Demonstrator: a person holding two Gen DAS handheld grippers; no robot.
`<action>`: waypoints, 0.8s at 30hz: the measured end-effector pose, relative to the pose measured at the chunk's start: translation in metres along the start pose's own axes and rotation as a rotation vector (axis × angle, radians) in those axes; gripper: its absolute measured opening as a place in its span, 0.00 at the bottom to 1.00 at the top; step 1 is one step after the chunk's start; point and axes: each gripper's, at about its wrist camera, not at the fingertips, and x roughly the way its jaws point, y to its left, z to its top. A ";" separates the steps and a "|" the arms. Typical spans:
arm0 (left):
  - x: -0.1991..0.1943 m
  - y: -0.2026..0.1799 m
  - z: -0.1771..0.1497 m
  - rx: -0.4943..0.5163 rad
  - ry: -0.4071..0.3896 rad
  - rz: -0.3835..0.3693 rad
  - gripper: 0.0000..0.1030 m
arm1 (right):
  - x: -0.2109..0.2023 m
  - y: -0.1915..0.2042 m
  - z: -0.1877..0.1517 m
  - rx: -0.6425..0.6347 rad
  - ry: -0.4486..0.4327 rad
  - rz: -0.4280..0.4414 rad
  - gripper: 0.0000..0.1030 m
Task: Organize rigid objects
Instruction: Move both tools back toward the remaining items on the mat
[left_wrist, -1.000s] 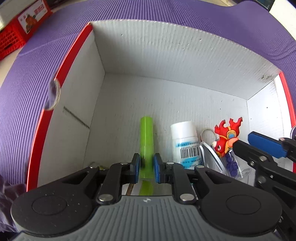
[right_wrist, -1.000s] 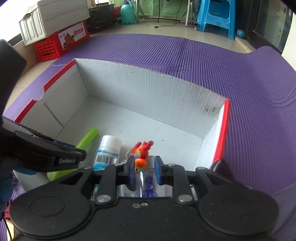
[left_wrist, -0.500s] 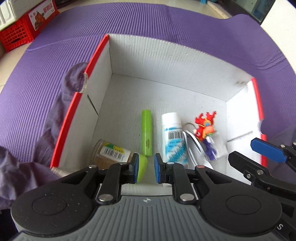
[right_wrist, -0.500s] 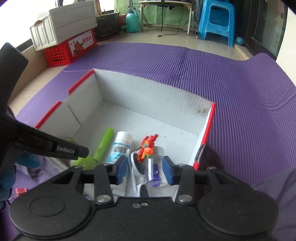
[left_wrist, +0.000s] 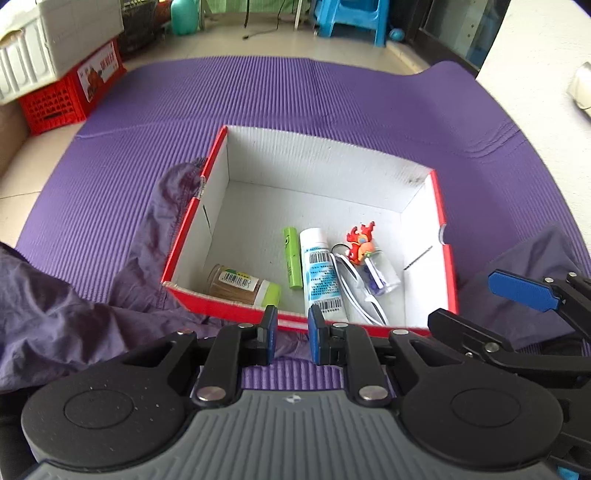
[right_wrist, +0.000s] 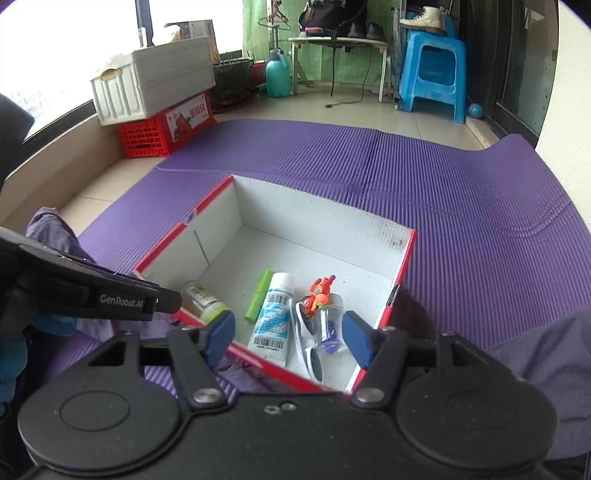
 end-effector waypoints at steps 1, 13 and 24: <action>-0.006 -0.001 -0.003 0.002 -0.006 0.005 0.16 | -0.005 0.002 -0.002 -0.002 -0.002 0.002 0.64; -0.059 0.007 -0.049 -0.026 -0.057 0.040 0.16 | -0.060 0.018 -0.029 -0.007 -0.041 0.043 0.85; -0.091 0.029 -0.100 -0.108 -0.104 0.015 0.70 | -0.096 0.026 -0.075 0.028 -0.032 0.124 0.91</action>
